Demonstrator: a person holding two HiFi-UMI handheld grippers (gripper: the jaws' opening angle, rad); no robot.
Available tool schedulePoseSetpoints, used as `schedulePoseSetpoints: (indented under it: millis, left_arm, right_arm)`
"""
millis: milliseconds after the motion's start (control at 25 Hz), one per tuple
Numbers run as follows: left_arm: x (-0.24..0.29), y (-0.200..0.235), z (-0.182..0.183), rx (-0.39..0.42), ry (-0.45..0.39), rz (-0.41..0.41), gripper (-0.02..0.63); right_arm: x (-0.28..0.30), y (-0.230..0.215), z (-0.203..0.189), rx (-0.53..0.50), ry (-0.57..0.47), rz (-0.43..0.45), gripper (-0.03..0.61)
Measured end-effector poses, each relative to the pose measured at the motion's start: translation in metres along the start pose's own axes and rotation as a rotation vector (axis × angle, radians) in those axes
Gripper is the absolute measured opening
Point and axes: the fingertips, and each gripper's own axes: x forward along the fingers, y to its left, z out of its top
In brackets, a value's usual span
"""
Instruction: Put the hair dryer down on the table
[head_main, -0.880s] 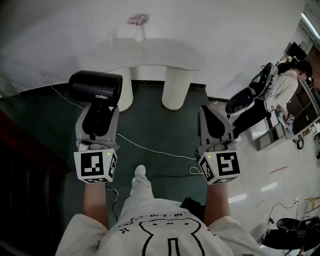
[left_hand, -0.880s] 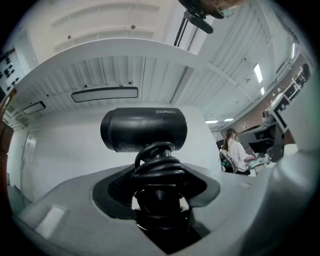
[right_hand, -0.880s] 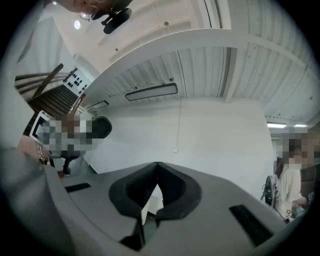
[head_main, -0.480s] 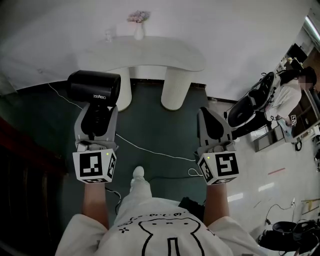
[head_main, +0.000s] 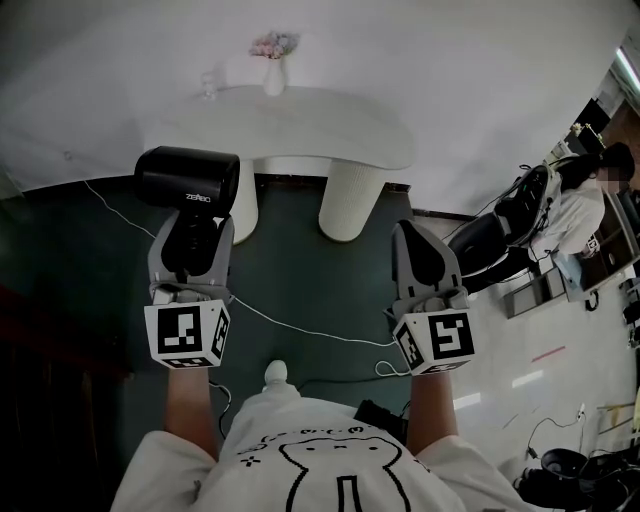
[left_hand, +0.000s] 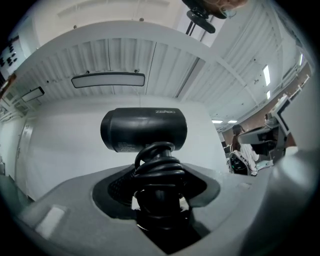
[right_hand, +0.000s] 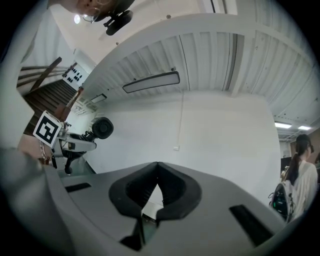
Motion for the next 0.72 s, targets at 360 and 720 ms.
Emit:
schedulePoseSetpoints:
  millis: [360, 720]
  left_arm:
    - [0.096, 0.05, -0.031, -0.007, 0.008, -0.042, 0.253]
    - [0.135, 0.091, -0.052, -0.025, 0.024, -0.036, 0.253]
  right_arm:
    - [0.102, -0.005, -0.02, -0.008, 0.028, -0.028, 0.0]
    - [0.157, 0.013, -0.037, -0.012, 0.069, -0.004, 0.0]
